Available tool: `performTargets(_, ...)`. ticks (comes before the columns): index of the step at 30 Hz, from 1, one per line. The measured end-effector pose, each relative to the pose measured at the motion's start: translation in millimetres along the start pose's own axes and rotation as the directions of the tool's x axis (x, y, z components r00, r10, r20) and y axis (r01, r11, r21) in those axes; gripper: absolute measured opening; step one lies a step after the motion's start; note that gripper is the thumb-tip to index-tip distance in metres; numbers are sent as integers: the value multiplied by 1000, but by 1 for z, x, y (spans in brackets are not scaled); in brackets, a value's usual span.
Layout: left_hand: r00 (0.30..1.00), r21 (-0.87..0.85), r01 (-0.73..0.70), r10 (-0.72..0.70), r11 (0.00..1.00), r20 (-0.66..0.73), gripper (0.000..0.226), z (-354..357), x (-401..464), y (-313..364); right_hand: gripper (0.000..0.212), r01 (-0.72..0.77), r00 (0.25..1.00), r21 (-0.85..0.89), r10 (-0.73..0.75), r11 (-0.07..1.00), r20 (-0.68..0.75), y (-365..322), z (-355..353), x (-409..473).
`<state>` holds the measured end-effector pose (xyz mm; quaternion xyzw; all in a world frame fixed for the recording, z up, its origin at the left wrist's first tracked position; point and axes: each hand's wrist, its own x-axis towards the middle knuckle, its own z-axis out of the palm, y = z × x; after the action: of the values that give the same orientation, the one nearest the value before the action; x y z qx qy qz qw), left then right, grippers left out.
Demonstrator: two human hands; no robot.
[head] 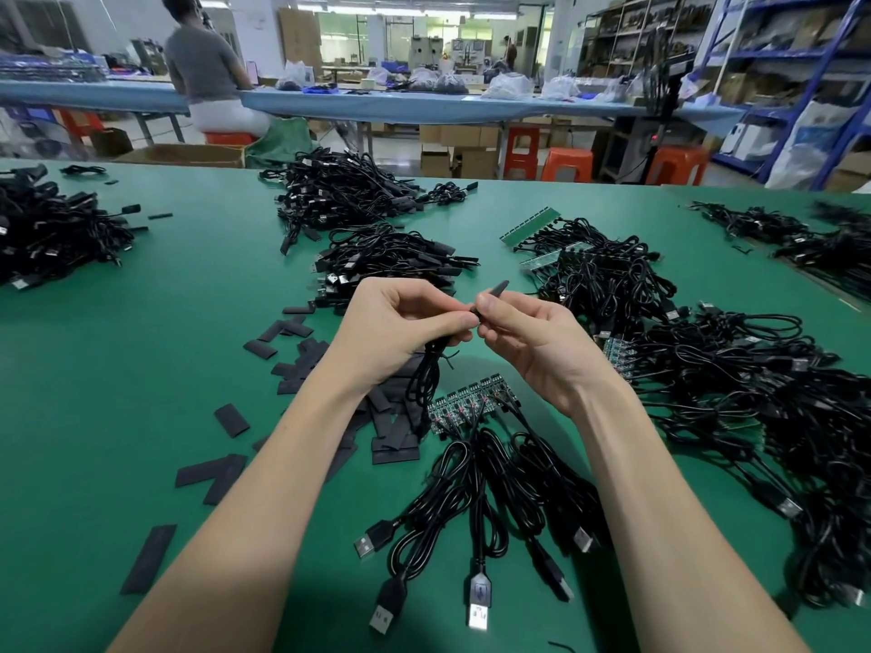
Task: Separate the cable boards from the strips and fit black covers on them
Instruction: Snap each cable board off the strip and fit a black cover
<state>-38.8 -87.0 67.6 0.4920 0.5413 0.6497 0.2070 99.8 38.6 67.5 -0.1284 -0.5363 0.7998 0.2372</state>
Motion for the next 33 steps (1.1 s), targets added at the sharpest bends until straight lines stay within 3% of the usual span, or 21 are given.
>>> performTargets(4, 1000, -1, -2, 2, 1000, -20, 8, 0, -1, -2, 15, 26, 1000, -13, -26, 1000, -12, 1, 4, -1)
performTargets(8, 996, -34, -14, 11, 999, -87, 11, 2, 1, -4, 37, 208, 973, -4, -207, 978, -102, 1, 13, -1)
performTargets(11, 995, -66, -28, 22, 997, -97, 9, 5, 1, -5, 25, 282, 949, 4, -279, 959, -145, 1, 20, -1)
performTargets(33, 993, -63, -74, 68, 995, -100, 8, 5, 2, -10, 17, 279, 935, 158, -231, 947, -268, 14, 28, 4)
